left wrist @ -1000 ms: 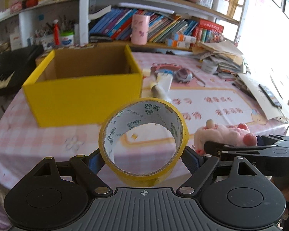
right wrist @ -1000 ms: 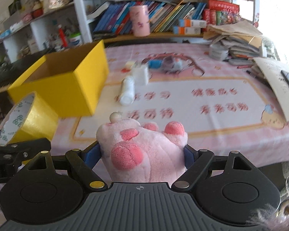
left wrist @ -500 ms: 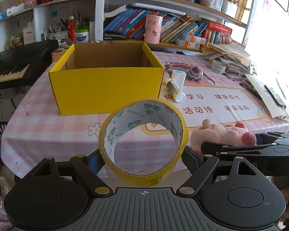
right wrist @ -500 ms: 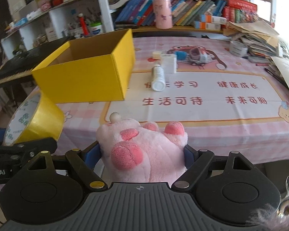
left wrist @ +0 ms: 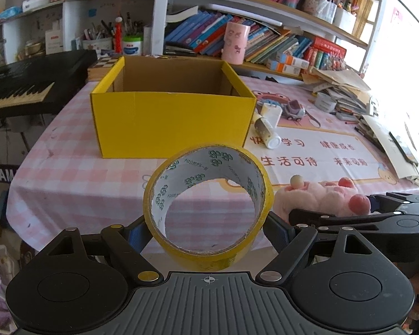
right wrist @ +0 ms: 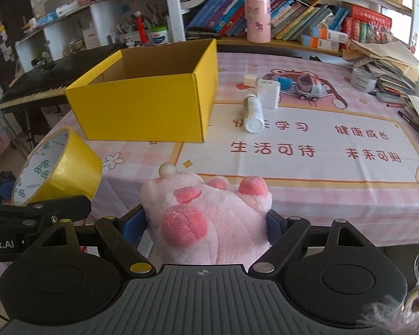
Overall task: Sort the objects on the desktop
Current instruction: 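Lift the tape roll with the left gripper while the right gripper holds the pig, then carry the tape roll and the pig over the open yellow box with both grippers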
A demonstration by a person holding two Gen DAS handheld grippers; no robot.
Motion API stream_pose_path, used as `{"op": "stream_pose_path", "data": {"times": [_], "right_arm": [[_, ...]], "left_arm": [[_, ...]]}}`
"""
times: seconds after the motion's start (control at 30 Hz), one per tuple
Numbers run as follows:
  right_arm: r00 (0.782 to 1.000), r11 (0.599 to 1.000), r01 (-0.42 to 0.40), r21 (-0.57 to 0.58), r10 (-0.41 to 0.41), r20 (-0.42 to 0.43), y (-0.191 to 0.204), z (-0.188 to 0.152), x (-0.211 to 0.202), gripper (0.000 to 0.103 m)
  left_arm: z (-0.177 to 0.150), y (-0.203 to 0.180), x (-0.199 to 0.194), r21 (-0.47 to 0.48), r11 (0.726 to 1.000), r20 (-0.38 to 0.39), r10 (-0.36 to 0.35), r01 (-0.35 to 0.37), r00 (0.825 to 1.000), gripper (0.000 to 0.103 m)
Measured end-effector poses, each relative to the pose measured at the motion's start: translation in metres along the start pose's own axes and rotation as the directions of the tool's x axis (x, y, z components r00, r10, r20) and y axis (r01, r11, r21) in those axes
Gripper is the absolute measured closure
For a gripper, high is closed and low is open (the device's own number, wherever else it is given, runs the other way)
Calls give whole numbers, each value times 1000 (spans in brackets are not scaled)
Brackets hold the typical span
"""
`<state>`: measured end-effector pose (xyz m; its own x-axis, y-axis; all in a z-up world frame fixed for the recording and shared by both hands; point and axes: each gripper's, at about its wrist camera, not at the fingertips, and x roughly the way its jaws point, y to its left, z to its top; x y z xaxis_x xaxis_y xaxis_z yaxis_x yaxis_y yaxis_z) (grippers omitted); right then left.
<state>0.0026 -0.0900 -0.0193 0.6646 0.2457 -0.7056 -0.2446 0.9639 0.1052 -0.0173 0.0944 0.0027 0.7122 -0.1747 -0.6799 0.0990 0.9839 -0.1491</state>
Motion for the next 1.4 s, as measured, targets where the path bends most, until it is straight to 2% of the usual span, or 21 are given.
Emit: {"op": "stream_pose_path", "data": {"times": [0.3, 0.87, 1.03, 1.2, 1.4], "right_arm": [[1000, 999, -10, -36, 10, 6, 12, 7, 6, 22], [997, 986, -72, -147, 69, -26, 34, 20, 22, 22], [997, 982, -67, -175, 73, 26, 34, 34, 24, 22], [992, 982, -83, -168, 98, 85, 29, 66, 24, 22], [969, 970, -105, -217, 149, 199, 26, 119, 23, 22]], "left_arm": [[3, 13, -1, -22, 1000, 11, 8, -8, 1000, 18], [8, 32, -2, -84, 993, 22, 85, -83, 996, 18], [23, 35, -1, -96, 991, 56, 103, -97, 993, 18], [49, 36, -2, -98, 989, 130, 120, -108, 984, 18], [87, 34, 4, -89, 987, 224, 151, -134, 963, 18]]}}
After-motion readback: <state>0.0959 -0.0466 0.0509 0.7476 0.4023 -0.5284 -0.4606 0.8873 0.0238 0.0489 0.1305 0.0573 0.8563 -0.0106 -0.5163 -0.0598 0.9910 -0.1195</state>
